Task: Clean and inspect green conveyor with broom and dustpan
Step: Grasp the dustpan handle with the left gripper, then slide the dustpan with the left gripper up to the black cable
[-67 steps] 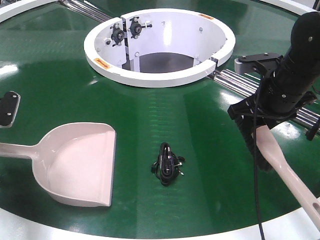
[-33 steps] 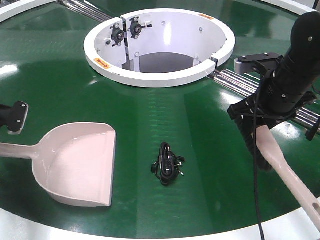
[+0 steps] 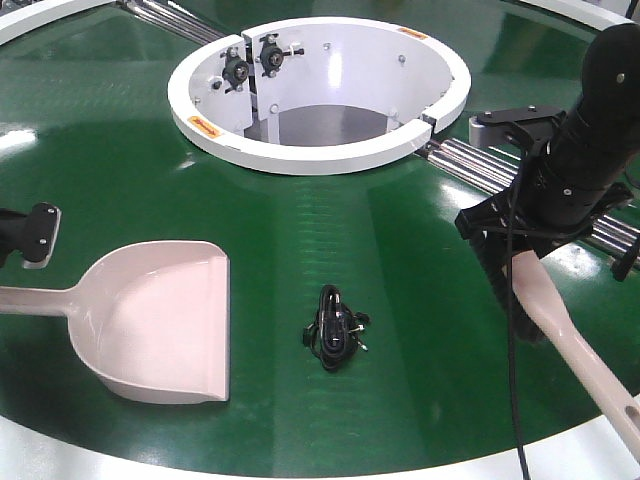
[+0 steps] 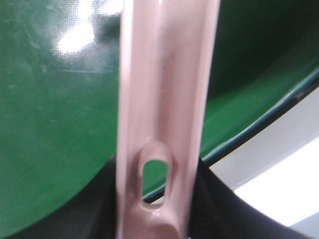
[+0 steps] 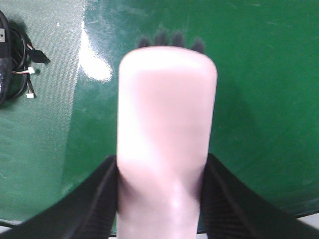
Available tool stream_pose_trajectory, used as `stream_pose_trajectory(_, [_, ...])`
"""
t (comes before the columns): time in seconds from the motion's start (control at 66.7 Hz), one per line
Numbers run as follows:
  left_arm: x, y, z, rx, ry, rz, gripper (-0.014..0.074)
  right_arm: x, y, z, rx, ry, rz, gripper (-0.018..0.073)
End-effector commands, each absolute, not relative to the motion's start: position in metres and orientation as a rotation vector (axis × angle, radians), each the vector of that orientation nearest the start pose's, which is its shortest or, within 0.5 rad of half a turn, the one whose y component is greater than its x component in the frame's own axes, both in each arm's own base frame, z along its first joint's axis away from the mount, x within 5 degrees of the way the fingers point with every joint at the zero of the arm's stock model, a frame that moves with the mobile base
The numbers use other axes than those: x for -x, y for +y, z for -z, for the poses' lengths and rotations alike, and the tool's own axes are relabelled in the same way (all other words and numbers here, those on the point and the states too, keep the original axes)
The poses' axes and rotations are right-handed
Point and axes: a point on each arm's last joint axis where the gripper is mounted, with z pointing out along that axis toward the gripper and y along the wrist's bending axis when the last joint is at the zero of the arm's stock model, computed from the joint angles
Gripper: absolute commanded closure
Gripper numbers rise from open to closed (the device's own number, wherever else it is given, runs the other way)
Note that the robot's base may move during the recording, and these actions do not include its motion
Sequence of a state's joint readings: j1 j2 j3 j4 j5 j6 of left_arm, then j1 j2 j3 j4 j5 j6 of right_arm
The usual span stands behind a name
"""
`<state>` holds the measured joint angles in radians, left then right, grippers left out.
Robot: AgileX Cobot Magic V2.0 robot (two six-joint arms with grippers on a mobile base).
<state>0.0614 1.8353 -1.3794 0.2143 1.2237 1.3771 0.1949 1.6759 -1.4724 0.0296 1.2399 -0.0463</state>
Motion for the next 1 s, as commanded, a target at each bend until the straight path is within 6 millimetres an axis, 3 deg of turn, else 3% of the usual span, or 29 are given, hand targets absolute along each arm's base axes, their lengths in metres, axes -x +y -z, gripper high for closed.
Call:
stream_pose_trajectory(0.0, [-0.344, 0.038, -0.254, -2.005, 2.533, -0.269, 0.0605, -0.321, 0.066, -0.325, 0.353, 2.884, -0.063, 0.0563])
stream_pose_trajectory(0.24, [-0.339, 0.038, -0.279, -1.947, 2.495, -0.346, 0.0604, -0.321, 0.066, -0.325, 0.353, 2.884, -0.063, 0.0563])
stream_pose_trajectory(0.435, [-0.331, 0.026, -0.297, -1.953, 2.430, -0.407, 0.0604, -0.321, 0.066, -0.325, 0.353, 2.884, -0.063, 0.0563])
stream_pose_trajectory(0.99, [-0.329, -0.035, -0.299, -2.086, 2.269, -0.408, 0.0603, -0.321, 0.066, -0.325, 0.353, 2.884, -0.063, 0.0563])
